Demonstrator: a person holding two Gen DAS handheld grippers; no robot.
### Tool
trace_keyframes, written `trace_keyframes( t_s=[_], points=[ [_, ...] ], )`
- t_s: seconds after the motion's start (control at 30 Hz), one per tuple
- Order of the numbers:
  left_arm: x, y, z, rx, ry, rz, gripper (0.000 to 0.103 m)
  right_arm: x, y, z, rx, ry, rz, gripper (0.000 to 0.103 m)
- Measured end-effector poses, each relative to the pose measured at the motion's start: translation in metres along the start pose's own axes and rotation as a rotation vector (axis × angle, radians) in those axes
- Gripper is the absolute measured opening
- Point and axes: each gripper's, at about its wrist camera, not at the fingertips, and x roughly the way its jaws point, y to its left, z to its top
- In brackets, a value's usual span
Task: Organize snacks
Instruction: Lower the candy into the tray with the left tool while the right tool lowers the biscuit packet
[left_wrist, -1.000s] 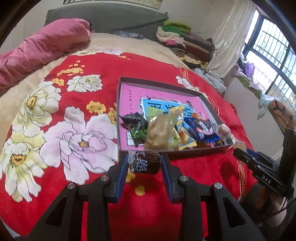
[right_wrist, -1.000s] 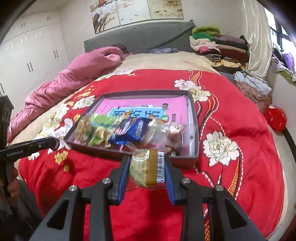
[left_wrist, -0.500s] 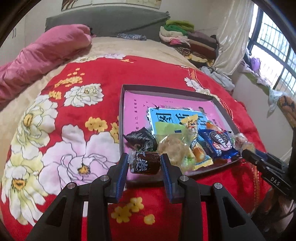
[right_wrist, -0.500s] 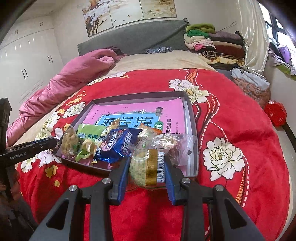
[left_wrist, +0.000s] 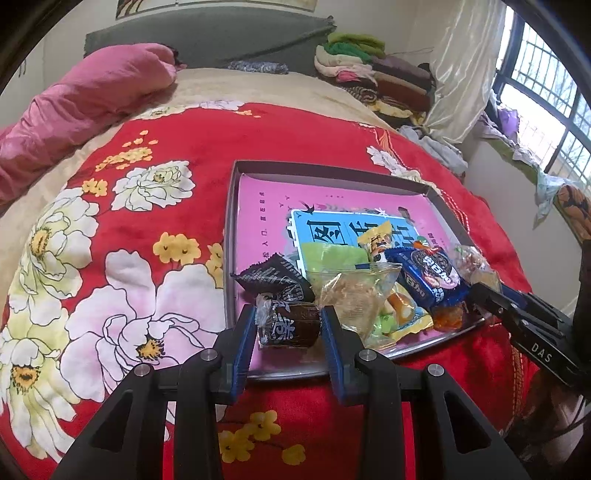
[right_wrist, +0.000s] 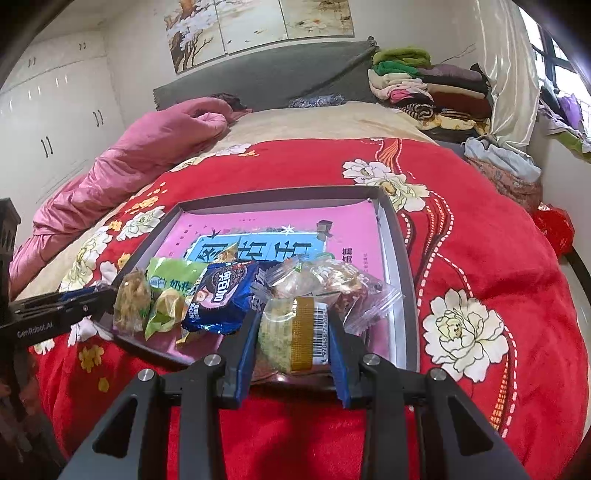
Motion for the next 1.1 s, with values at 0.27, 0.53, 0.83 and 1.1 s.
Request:
trace_keyframes(
  t_s=[0.27,0.53,0.83,1.1],
  points=[
    [0.004,-0.001,0.000,0.002,0.002,-0.005,0.036,0.006,-0.002,0.002,0.007,-0.018,-0.028,0.036],
    [0.006,-0.005,0.001,0.010,0.007,-0.008,0.036,0.003,-0.002,-0.001,-0.007,-0.030,-0.055,0.036],
    [0.007,-0.006,0.001,0.012,0.009,-0.010,0.036,0.000,-0.002,-0.003,-0.010,-0.035,-0.042,0.036],
    [0.008,-0.006,0.000,0.018,0.010,-0.009,0.036,-0.005,-0.002,-0.005,-0.005,-0.031,-0.032,0.036]
  ],
)
